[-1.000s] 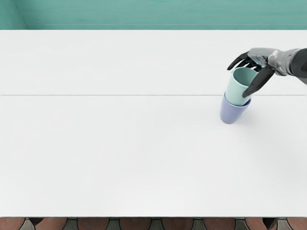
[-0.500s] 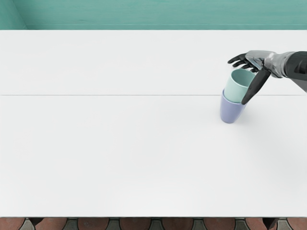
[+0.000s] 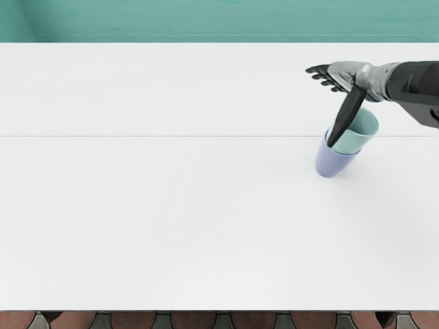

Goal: Pick up cup and place in cup with right hand

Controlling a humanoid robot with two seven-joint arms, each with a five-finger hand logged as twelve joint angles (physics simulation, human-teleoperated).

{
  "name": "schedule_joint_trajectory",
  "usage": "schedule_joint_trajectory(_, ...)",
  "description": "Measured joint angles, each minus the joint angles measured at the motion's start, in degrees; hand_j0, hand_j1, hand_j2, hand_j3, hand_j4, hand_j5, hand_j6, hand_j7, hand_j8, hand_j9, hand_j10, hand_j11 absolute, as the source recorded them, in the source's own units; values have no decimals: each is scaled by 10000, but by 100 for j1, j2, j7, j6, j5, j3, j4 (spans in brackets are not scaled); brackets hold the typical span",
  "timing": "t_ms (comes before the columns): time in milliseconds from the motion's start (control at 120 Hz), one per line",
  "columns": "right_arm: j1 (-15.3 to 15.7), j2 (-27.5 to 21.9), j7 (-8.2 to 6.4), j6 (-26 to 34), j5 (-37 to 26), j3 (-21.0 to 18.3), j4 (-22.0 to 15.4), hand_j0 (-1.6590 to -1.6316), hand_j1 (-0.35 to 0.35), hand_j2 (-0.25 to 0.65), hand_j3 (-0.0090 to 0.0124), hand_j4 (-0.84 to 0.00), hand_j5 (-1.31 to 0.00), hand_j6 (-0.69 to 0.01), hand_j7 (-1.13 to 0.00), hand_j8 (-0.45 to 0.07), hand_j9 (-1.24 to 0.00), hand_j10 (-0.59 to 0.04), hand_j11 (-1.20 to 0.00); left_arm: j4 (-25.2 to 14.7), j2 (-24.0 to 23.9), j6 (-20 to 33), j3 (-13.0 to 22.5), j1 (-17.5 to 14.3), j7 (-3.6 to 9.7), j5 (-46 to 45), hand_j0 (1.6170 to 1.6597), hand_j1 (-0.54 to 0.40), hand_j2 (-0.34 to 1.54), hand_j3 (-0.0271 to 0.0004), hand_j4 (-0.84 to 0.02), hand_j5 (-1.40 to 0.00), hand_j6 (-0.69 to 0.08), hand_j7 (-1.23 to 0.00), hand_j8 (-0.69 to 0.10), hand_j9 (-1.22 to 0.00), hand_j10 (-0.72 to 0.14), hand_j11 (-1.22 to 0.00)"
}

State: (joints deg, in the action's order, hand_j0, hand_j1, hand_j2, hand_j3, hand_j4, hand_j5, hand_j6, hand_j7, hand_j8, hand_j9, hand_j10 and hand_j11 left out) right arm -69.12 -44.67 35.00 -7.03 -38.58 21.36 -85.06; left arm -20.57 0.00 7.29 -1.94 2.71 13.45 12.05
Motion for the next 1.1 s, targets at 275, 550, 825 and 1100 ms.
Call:
schedule_joint_trajectory(275, -25, 318, 0, -1479, 1117, 502, -53, -16580, -3455, 17, 0, -66, -48, -68, -45, -55, -47, -51, -46, 0, 0, 0, 0, 1, 0, 0, 16581, 3489, -2, 0, 2, 0, 3, 0, 3, 0, 2, 0)
schedule_joint_trajectory(550, 556, 299, -781, -2686, 2557, 959, -269, -16581, -3484, 6, 0, -26, -14, -30, -12, -24, -13, -19, -12, 0, 0, 0, 0, 1, 0, 0, 16581, 3489, -2, 0, 2, 0, 2, 0, 2, 0, 2, 0)
schedule_joint_trajectory(825, 2645, 281, -1907, -2789, 3339, 2202, -333, -16581, -3491, 8, 0, -6, -4, -7, -3, -5, -3, -3, -3, 0, 0, 0, 0, -5, 0, 0, 16581, 3489, -2, 0, 2, 0, 3, 0, 3, 0, 2, 0)
schedule_joint_trajectory(1100, 3249, -341, -1990, -2797, 3871, 2321, -335, -16581, -3491, 14, 0, 1, 0, 7, -1, 7, 0, 5, 0, 1, 0, 0, 0, -2, 0, 0, 16581, 3489, -1, -1, 2, 0, 3, 0, 4, 0, 3, -1)
